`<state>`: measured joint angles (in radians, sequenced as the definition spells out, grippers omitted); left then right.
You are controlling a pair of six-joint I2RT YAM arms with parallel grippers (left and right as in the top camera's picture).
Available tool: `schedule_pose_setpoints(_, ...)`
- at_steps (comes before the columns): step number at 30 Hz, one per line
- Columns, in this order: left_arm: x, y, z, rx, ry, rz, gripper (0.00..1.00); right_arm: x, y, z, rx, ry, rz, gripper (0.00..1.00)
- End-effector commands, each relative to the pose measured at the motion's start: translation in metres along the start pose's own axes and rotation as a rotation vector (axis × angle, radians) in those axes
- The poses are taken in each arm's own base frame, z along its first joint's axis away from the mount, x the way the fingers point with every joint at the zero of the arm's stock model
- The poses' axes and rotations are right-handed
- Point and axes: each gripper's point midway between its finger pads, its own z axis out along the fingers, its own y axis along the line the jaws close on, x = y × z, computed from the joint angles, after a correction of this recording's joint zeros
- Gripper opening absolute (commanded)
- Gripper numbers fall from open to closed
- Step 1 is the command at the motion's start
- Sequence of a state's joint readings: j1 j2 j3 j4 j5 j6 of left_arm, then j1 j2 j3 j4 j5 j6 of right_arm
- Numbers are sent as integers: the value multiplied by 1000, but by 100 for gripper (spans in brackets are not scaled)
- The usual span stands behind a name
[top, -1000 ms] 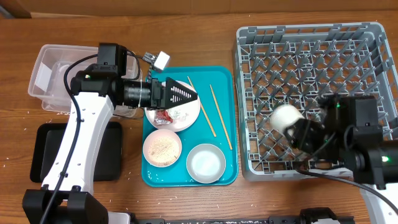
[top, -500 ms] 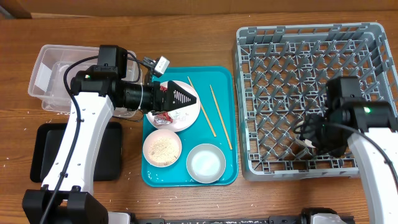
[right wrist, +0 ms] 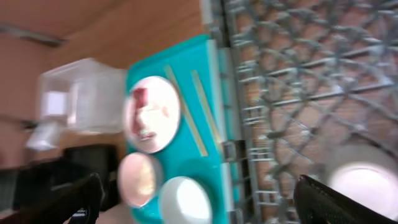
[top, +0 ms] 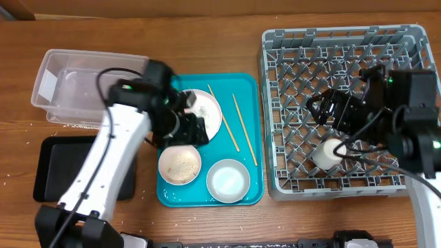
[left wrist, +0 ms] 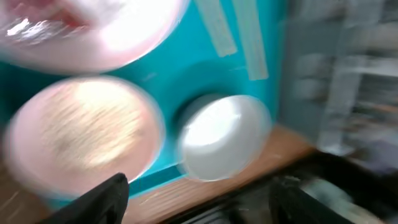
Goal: Sort waste into correct bins and load items into the dishwasher
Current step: 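Grasp the pink bowl of rice with the left gripper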
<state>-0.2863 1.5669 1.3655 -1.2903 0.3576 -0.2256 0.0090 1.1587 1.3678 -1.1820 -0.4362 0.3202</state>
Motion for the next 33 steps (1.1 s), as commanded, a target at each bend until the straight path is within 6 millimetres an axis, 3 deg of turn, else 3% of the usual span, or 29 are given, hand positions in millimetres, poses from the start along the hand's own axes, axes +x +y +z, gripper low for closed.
schedule_pose_setpoints(1, 2, 35, 11, -373, -91, -137, 73, 6, 24, -8, -118, 27, -26, 100)
schedule_pose_setpoints(4, 5, 32, 33, -388, -113, -163, 69, 13, 30, -9, -159, 56, -83, 99)
schedule_pose_setpoints(7, -3, 38, 50, -368, -156, -206, 59, 23, 44, -9, -220, 90, -186, 98)
schedule_pose_setpoints(11, 5, 32, 72, -313, -122, -197, 54, 30, 54, -6, -241, 107, -219, 97)
schedule_pose_setpoints(15, 10, 46, 99, -350, -100, -207, 48, 32, 59, -6, -254, 114, -236, 97)
schedule_pose_setpoints(18, 10, 51, 114, -365, -71, -212, 35, 33, 59, -6, -253, 116, -236, 97)
schedule_pose_setpoints(20, 7, 51, 119, -356, -69, -212, 19, 33, 59, -6, -253, 115, -236, 97)
schedule_pose_setpoints(22, 4, 48, 119, -345, -77, -210, 4, 33, 59, -6, -253, 115, -236, 96)
schedule_pose_setpoints(28, 3, 39, 99, -345, -67, -196, 4, 32, 59, -6, -254, 114, -237, 96)
schedule_pose_setpoints(33, 0, 24, 55, -266, -48, -130, 4, 32, 59, -6, -254, 112, -238, 96)
